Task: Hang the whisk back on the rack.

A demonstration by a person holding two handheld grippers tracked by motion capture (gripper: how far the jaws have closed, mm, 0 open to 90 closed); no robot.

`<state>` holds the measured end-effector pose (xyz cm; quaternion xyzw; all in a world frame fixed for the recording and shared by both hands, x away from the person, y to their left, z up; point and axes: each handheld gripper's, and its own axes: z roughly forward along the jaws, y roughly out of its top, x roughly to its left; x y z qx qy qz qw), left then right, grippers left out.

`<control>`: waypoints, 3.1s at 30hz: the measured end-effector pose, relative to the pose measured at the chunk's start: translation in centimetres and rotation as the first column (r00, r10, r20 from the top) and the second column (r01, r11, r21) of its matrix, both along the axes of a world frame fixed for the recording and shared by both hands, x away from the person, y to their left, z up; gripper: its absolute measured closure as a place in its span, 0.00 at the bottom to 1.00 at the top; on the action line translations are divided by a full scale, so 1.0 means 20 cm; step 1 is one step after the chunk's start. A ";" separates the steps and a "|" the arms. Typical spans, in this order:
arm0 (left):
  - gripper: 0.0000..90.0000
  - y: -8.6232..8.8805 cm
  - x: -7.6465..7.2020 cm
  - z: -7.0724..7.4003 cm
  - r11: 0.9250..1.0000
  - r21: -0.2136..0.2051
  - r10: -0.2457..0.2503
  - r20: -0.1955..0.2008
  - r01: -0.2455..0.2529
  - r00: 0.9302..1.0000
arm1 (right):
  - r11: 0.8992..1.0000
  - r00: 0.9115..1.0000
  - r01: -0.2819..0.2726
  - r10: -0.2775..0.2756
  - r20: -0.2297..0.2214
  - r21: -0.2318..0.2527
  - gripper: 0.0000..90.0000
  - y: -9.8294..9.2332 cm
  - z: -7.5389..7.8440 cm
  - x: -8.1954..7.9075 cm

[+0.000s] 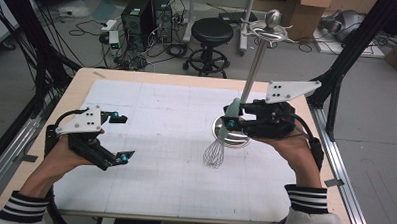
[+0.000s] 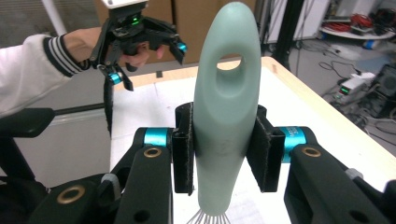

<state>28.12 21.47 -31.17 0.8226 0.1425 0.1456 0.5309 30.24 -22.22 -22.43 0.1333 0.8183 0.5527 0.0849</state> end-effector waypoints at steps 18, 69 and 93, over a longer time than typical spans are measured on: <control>0.02 0.17 -0.03 -0.18 0.995 -0.052 0.086 -0.022 -0.087 0.996 | 0.991 0.990 0.134 -0.135 -0.033 -0.024 0.73 -0.25 0.08 0.06; 0.02 0.27 -0.03 -0.37 0.985 -0.058 0.154 -0.102 -0.161 0.983 | 0.956 0.961 0.263 -0.272 -0.054 -0.133 0.73 -0.61 0.42 0.41; 0.02 0.27 -0.03 -0.37 0.984 -0.071 0.152 -0.111 -0.161 0.982 | 0.960 0.966 0.239 -0.250 -0.062 -0.148 0.73 -0.58 0.43 0.49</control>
